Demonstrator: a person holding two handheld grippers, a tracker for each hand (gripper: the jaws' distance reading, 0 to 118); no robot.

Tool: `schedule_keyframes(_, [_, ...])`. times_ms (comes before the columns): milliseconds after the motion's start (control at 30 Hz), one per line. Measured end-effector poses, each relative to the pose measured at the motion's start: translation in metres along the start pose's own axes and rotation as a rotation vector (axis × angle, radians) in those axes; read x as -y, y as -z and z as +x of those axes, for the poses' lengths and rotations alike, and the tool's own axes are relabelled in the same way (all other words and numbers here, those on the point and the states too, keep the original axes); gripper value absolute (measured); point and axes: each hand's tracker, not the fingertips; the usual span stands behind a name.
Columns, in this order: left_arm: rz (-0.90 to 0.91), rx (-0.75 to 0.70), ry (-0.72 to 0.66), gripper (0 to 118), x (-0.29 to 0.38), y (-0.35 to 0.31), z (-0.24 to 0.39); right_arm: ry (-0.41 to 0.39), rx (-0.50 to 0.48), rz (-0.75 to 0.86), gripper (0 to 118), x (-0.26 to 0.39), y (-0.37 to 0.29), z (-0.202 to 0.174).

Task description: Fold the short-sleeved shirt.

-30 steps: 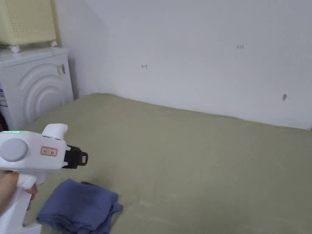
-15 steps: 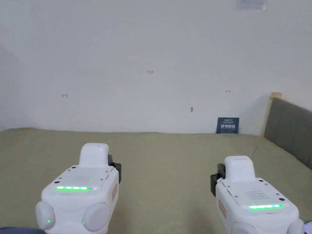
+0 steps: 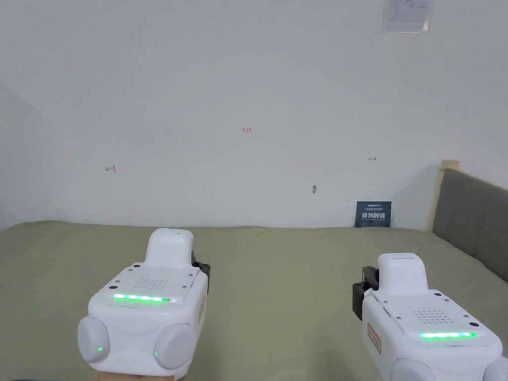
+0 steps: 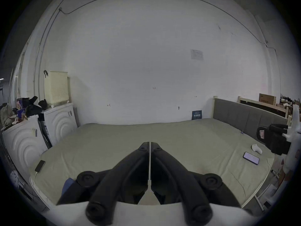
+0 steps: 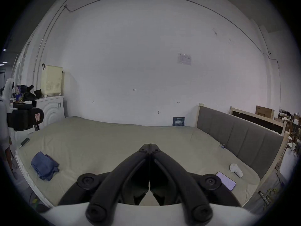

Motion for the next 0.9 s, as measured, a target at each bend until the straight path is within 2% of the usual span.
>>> schedule_keyframes(33, [-0.003,-0.003,-0.001,5,0.000,0.000,0.000,-0.005,0.003,0.001,0,-0.001,-0.001,-0.001])
schedule_keyframes(67, [-0.005,-0.008,0.000,11,0.001,0.001,0.000,-0.006,0.002,0.003,10,-0.002,-0.001,0.000])
schedule_keyframes(100, [-0.001,-0.020,0.006,31,0.002,0.002,0.000,-0.002,0.001,0.006,36,-0.003,-0.001,0.001])
schedule_keyframes(133, [-0.002,-0.040,0.013,68,0.002,0.004,0.002,0.003,0.004,0.004,74,-0.005,0.000,0.002])
schedule_keyframes(167, [-0.017,-0.056,0.018,108,0.001,0.006,0.003,0.009,0.008,-0.001,118,-0.007,0.001,0.002])
schedule_keyframes(200, [-0.010,-0.048,0.009,110,0.003,0.004,0.002,0.021,0.012,-0.011,115,-0.008,0.002,0.002])
schedule_keyframes(233, [-0.003,-0.050,0.012,110,0.002,0.003,0.002,0.012,0.012,0.050,116,-0.001,-0.006,0.002])
schedule_keyframes(533, [0.038,-0.077,-0.002,110,0.000,-0.003,0.000,-0.003,-0.017,0.042,118,-0.012,-0.009,0.001])
schedule_keyframes(700, [0.018,-0.014,-0.060,110,-0.007,-0.007,-0.006,-0.026,-0.022,0.027,118,-0.014,-0.007,-0.001])
schedule_keyframes(900, [-0.050,-0.032,-0.041,110,-0.008,-0.004,-0.003,-0.014,-0.044,0.018,118,-0.018,-0.007,-0.001])
